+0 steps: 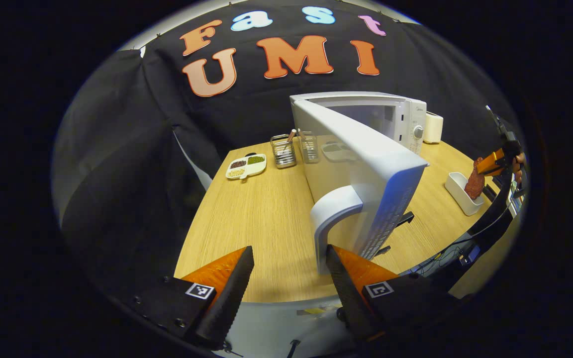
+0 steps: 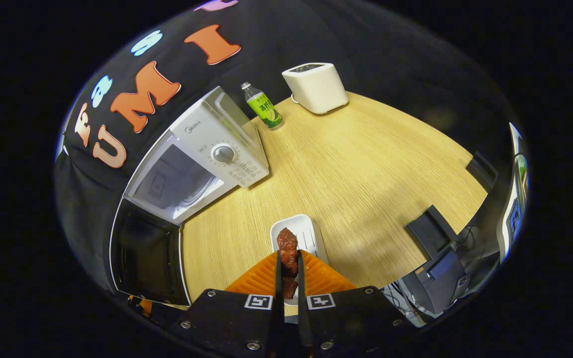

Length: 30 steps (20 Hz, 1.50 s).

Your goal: Open the microwave oven with the left hand, put the food in, and close the microwave oven.

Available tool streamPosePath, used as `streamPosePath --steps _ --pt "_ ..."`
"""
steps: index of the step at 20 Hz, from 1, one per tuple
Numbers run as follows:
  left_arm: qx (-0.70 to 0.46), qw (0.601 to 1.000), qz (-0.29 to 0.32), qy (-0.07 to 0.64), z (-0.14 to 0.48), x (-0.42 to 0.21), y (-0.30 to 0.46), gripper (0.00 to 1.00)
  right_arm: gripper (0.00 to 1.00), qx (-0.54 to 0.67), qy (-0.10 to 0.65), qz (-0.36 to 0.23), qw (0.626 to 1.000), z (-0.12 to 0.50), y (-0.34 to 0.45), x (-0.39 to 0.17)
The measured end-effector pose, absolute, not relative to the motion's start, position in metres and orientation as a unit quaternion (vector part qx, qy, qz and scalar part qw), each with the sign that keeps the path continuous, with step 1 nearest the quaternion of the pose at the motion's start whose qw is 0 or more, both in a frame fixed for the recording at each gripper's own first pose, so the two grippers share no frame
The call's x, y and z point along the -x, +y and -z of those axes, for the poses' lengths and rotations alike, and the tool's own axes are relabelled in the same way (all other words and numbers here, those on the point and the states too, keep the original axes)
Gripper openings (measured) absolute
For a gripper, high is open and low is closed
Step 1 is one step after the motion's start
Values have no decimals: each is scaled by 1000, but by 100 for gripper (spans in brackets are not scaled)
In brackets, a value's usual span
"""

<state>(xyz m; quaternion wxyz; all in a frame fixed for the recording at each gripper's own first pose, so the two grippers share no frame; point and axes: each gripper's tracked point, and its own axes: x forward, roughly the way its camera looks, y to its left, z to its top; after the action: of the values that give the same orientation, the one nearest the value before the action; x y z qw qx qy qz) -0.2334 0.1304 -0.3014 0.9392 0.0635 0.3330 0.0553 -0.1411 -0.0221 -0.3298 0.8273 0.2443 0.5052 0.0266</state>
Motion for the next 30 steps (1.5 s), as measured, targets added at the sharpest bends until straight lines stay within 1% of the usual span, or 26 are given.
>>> streamPosePath --steps 1,2,4,5,6,7,8,11,14,17,18,19,21,22,23,24,26,30 --pt "-58 940 -50 334 303 233 126 89 11 -246 495 -26 833 320 -20 137" --pt "-52 940 -47 334 304 231 122 95 11 -254 481 -28 839 307 -17 130" --pt "-48 942 -34 329 300 228 110 90 11 -277 455 -33 845 281 -7 118" --pt "-52 943 -26 326 297 228 104 90 11 -285 444 -36 849 271 -1 112" --pt "-54 945 -18 322 295 225 99 99 11 -291 436 -43 850 264 6 107" --pt "-55 947 -12 317 290 224 95 90 11 -300 428 -49 851 256 16 102" --pt "-57 948 -7 313 286 222 92 98 11 -310 423 -57 850 250 29 96" --pt "-49 949 0 310 279 225 93 98 10 -343 407 -85 842 237 72 80" --pt "-41 950 -8 311 272 238 104 99 10 -375 389 -101 836 231 109 60" --pt "-28 949 -31 311 263 256 123 100 10 -406 382 -114 822 233 149 45" --pt "-20 949 -40 313 261 263 130 90 11 -408 383 -114 821 236 159 38" --pt "-14 948 -51 315 259 269 138 99 11 -410 380 -114 821 239 170 32" --pt "1 945 -74 319 259 277 153 99 11 -420 366 -103 824 246 184 16" --pt "8 942 -88 323 261 281 161 90 11 -430 353 -92 826 249 190 5" --pt "14 939 -100 328 264 286 167 90 11 -442 343 -84 825 250 196 -5" --pt "18 938 -110 328 264 287 172 99 10 -455 335 -77 822 255 204 -15" --pt "21 936 -123 331 265 288 177 99 11 -472 326 -65 816 268 218 -35" --pt "8 928 -135 347 269 285 190 99 11 -498 308 -14 810 301 238 -69"
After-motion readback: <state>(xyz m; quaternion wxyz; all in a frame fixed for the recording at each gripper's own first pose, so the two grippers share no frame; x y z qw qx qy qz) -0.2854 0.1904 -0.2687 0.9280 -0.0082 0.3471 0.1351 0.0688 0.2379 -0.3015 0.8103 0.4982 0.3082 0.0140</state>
